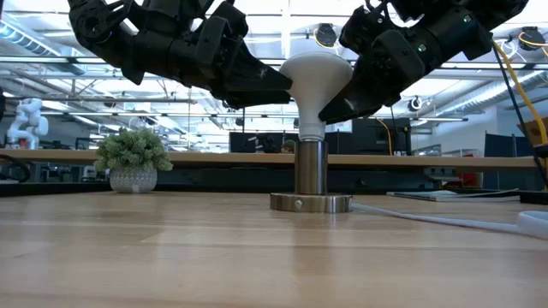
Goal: Screw lightbulb
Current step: Insert the white light bulb into the gold lamp
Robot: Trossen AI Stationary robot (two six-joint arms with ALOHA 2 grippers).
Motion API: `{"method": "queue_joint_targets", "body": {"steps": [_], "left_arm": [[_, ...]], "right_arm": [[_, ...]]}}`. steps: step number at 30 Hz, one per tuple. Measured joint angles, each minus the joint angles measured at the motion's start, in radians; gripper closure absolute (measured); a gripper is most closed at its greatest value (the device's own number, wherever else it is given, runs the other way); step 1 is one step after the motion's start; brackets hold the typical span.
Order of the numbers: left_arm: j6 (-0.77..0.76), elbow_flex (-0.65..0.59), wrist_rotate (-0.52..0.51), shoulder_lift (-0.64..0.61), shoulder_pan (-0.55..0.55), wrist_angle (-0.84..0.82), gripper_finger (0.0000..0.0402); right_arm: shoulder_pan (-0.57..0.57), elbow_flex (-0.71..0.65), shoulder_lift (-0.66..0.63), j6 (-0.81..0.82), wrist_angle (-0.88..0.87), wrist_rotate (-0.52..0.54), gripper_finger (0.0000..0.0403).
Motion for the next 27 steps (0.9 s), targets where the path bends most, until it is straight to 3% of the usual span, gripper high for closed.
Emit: {"method": "queue_joint_targets", "body": {"steps": [15, 27], "left_arm": [[0.107, 0.000, -0.160, 0.000, -0.002, -0.019, 0.0143], [0.102, 0.000, -0.131, 0.000, -0.031, -0.020, 0.0143]], "right_arm": [[-0.012, 0.000, 0.000, -0.103, 0.003, 0.143, 0.0193], [0.025, 0.000, 0.000, -0.052, 0.021, 0.135, 0.0193]]}}
